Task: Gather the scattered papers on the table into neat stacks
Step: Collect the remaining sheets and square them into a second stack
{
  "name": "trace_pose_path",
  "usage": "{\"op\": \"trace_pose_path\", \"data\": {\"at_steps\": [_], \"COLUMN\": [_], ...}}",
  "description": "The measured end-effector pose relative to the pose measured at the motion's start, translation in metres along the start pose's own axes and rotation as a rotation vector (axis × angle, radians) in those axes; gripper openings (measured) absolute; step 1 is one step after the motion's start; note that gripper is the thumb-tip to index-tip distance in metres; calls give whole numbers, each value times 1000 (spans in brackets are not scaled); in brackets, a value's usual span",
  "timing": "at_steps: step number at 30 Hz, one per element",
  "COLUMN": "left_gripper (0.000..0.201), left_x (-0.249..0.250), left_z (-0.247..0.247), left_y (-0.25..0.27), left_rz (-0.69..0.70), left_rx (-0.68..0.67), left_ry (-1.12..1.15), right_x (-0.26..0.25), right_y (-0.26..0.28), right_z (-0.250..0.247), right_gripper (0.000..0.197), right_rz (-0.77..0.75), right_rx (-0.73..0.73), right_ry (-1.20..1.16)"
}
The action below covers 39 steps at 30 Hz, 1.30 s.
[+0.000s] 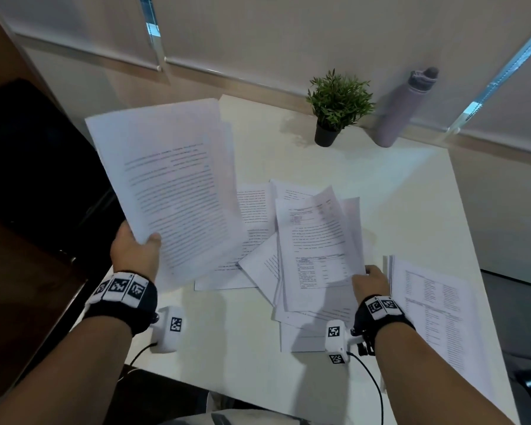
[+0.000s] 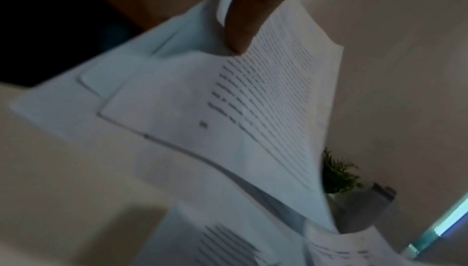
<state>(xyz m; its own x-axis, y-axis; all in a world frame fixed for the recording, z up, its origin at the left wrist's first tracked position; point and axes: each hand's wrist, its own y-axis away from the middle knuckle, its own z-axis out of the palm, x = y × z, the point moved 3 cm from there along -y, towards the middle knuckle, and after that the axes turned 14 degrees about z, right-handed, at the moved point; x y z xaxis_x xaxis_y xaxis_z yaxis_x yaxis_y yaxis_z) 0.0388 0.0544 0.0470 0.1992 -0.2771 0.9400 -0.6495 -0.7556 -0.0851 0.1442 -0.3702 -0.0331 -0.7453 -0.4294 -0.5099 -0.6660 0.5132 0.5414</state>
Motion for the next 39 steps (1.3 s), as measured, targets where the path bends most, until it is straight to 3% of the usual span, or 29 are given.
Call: {"op": "trace_pose_path", "data": {"at_steps": [3,6,9,11,14,16,18,20,23,24,29,35,39], "left_gripper": [36,33,13,25,21,19,17,4,54,58,27,30,37], "left_x": [-23,-41,-45,-45,-53,-57,-55,-50,-59,-60,-60,-64,-69], "left_z": [28,52,66,70,69,65,61,55,45,42,24,-2,-4], "left_y": [-2,4,7,4,-1,-2,0,3,7,8,7,-2,-7], "left_rz": [-179,-276,-299,-282,-244,-211,-170,-137,-151,-148,-124,-161,-228], "left_rx": [-208,-396,-509,-521,-590,-587,-570,-512,-428,-443,-400,-178,-123], "left_ry": [43,-117,-290,-326,-470,-533,-509,-470,-385,-391,-369,-124,40], "right_x": [-1,-3,-4,-7,-15,-17,-17,-17,-24,-29,-49,-75,-83], "right_y": [4,5,3,3,5,1,-7,-12,-13,-12,-11,-11,-2], "right_z": [7,12,14,11,3,0,0,0,-3,-4,-9,10,41], "right_gripper": [20,14,13,15,20,31,57,69,36,30,26,27,34], "right_rz": [8,-20,-57,-88,-126,-130,-105,-69,-122,-156,-230,-230,-223], "right_rx": [-57,-67,-91,-125,-147,-119,-100,-93,-47,-40,-65,-146,-181], "right_ry": [23,-19,-32,-24,31,-5,-62,-47,88,93,-67,8,85]}}
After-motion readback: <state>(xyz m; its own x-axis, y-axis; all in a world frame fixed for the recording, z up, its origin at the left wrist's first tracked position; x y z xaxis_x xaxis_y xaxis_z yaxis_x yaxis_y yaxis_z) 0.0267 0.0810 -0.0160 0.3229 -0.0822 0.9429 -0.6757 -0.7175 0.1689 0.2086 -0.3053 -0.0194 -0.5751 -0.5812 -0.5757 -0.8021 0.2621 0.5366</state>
